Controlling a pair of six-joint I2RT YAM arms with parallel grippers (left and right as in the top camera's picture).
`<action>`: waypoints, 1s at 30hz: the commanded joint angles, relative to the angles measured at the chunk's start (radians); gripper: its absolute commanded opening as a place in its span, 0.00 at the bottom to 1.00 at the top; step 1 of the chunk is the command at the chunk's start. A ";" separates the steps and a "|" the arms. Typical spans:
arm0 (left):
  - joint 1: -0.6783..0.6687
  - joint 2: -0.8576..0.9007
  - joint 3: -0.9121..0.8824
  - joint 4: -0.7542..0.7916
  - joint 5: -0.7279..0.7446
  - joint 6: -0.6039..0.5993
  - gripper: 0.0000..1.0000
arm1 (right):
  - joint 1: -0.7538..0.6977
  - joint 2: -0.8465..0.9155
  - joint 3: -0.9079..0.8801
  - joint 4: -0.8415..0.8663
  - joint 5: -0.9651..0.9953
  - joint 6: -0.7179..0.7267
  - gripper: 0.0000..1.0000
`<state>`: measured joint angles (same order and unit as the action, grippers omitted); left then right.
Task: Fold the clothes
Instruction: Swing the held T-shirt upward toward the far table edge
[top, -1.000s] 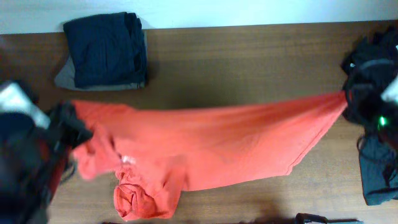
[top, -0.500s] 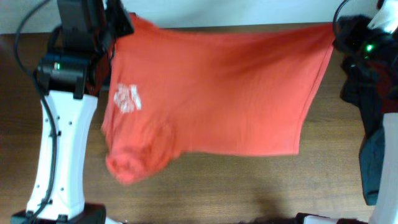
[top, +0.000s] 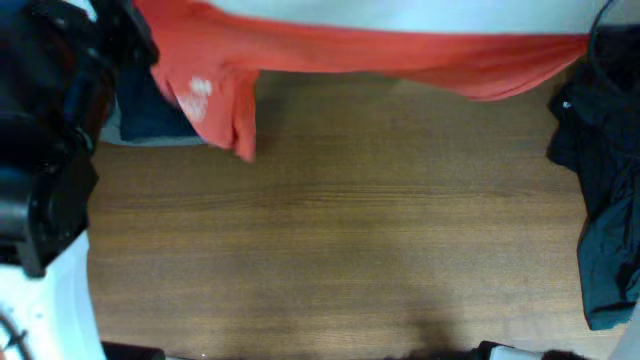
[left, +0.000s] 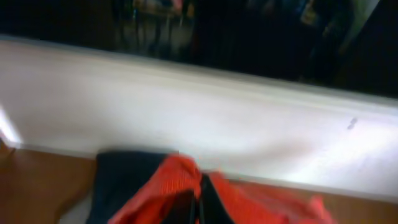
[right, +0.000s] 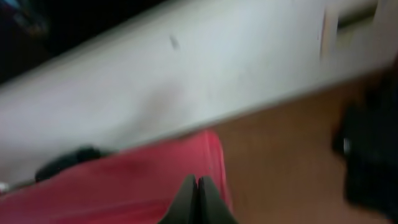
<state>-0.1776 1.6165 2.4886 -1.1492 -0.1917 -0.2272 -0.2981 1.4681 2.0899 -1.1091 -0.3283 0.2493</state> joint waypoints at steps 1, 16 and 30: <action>0.002 0.099 -0.050 -0.083 -0.007 0.011 0.01 | -0.003 0.068 -0.015 -0.063 -0.001 -0.008 0.04; 0.002 0.224 -0.088 -0.180 -0.007 -0.079 0.01 | -0.003 0.122 -0.015 -0.155 0.098 -0.032 0.04; 0.001 0.031 -0.070 -0.258 -0.014 -0.154 0.01 | -0.003 0.002 -0.014 -0.170 0.101 -0.031 0.04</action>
<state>-0.1776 1.7889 2.3844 -1.4002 -0.1902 -0.3447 -0.2981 1.5715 2.0697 -1.2797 -0.2516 0.2276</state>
